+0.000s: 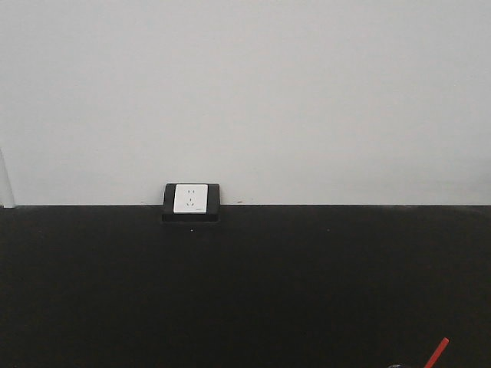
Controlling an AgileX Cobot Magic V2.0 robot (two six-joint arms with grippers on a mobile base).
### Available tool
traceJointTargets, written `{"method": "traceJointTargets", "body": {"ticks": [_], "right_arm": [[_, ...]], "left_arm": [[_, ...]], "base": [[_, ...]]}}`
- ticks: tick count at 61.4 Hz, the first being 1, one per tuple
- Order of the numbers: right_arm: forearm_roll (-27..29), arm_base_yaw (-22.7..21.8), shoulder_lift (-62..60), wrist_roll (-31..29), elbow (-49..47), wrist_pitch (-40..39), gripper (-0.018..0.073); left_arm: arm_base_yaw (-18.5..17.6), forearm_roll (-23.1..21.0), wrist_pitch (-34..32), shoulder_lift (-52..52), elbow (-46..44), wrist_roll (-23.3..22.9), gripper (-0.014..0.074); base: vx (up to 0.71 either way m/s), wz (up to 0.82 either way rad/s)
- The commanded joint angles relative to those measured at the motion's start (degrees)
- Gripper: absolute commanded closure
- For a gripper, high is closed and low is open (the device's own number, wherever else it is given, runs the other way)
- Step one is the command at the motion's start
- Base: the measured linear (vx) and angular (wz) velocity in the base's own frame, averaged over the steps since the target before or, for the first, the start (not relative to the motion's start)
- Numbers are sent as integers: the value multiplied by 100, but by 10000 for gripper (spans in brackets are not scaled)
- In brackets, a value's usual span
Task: Grab beaker from right and move to left
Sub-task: 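Lift the clear beaker off the bench with the right gripper, then hold the beaker raised in the right gripper while the base starts moving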
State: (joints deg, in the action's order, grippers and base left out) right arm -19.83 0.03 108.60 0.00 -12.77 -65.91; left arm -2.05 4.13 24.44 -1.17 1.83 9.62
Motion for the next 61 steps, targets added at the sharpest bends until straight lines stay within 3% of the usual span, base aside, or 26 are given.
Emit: {"method": "traceJointTargets", "body": {"ticks": [1, 30, 40, 51, 61], "right_arm": [[-76, -25, -138, 0, -169, -1111, 43], [-165, -25, 56, 185, -663, -1111, 74], [-4, -25, 91, 173, -648, -1111, 240], [-17, -25, 91, 187, -648, -1111, 563], [-108, -25, -63, 529, -648, -1104, 568]], "left_arm": [[-36, 1, -439, -36, 106, -6, 603], [-36, 1, -439, -36, 106, -6, 603], [-36, 1, -439, -36, 106, -6, 603], [-36, 1, -439, -36, 106, -6, 603], [-36, 1, -439, -36, 106, -6, 603]], "base": [[0, 0], [0, 0], [0, 0], [0, 0], [0, 0]]}}
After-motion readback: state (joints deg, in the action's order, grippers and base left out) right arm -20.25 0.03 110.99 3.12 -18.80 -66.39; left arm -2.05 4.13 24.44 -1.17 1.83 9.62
